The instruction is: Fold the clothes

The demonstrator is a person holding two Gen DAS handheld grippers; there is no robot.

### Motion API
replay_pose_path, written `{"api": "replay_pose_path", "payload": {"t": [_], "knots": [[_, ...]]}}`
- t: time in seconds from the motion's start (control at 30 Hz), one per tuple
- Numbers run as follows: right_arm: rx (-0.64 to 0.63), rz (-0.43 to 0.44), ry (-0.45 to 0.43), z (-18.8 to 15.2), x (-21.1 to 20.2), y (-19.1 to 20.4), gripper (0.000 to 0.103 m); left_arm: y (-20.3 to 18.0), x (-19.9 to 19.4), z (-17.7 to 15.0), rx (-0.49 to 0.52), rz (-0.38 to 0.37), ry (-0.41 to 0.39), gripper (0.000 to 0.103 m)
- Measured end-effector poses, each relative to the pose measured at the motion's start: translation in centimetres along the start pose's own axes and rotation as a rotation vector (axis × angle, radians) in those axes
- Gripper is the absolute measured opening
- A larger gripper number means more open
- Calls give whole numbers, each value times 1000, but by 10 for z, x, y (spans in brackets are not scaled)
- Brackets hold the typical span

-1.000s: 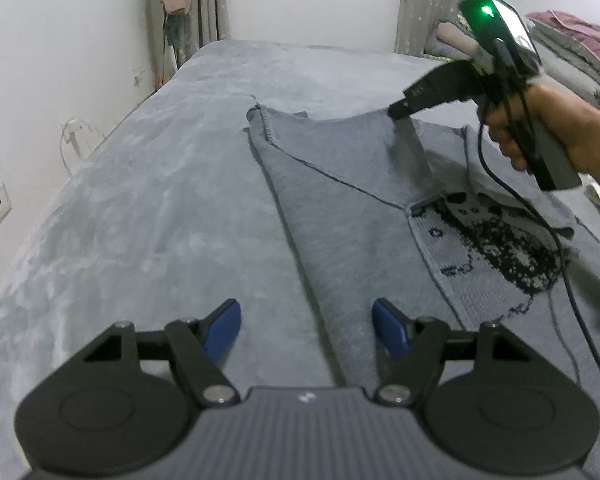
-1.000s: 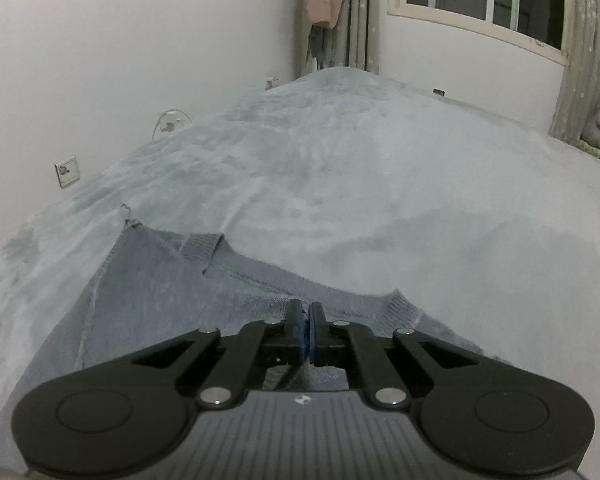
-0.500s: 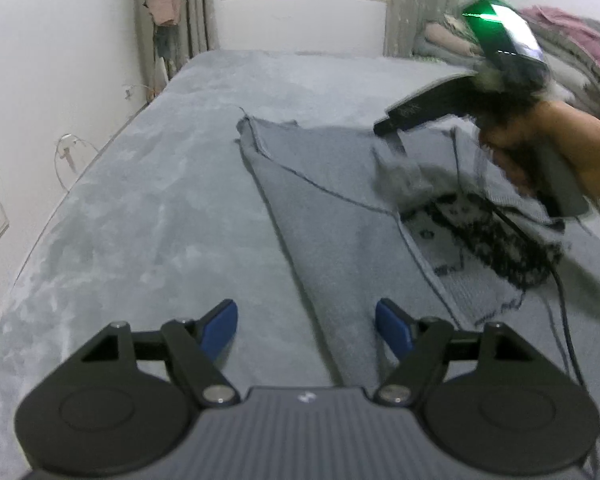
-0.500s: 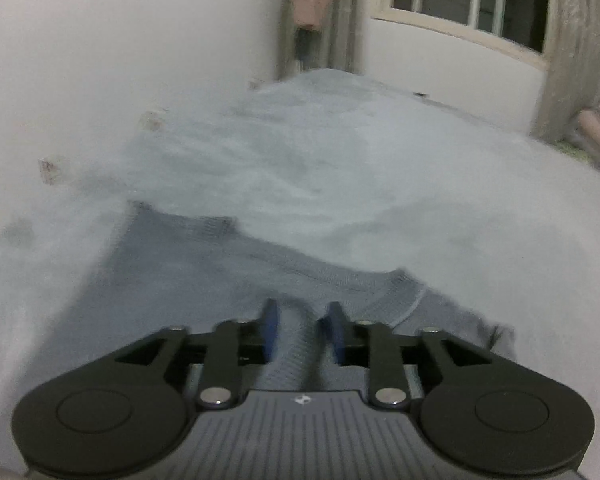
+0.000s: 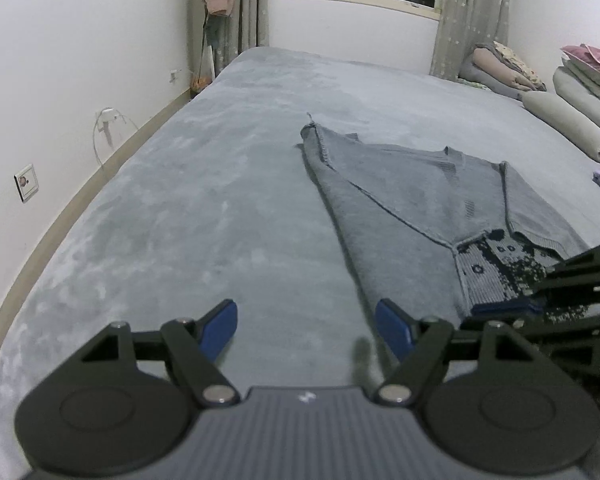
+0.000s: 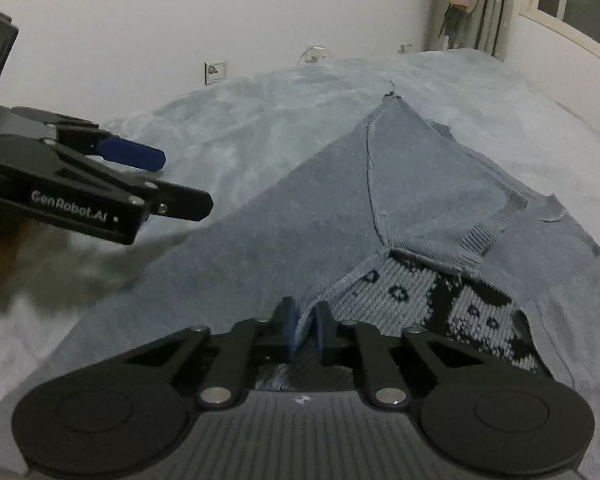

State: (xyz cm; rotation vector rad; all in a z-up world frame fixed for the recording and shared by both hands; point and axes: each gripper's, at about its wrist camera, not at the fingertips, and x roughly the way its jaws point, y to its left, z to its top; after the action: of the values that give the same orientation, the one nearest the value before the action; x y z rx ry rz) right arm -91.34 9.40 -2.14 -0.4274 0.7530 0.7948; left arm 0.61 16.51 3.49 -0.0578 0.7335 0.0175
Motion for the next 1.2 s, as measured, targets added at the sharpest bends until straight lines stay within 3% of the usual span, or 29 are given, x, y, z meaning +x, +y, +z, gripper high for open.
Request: {"api": "replay_pose_path", "payload": {"t": [0.2,0.43,0.73,0.83,0.9,0.97,1.2], "knots": [[69,-38,-17,-4,-12,-7,3,-5,0,-2,19,-17,-4,75],[172,37,-25,-16,-32,4,14,-11,0,-5,49,-15,8,75],[242,0,-11,-30,-32,3,23,-12,0,-7,58,-5,10,75],[253,35,-24,-33,-32,3,24,-12,0,-7,61,-4,10,75],[233,43,-32,-35,-31,7,23,-13,0,-7,62,-3,11,75],[198,19,-38,-34,-29,12,7,-12,0,-7,60,-2,11,75],[227,-10,-29,-32,-38,6,4,-11,-2,-8,60,-5,9,75]]}}
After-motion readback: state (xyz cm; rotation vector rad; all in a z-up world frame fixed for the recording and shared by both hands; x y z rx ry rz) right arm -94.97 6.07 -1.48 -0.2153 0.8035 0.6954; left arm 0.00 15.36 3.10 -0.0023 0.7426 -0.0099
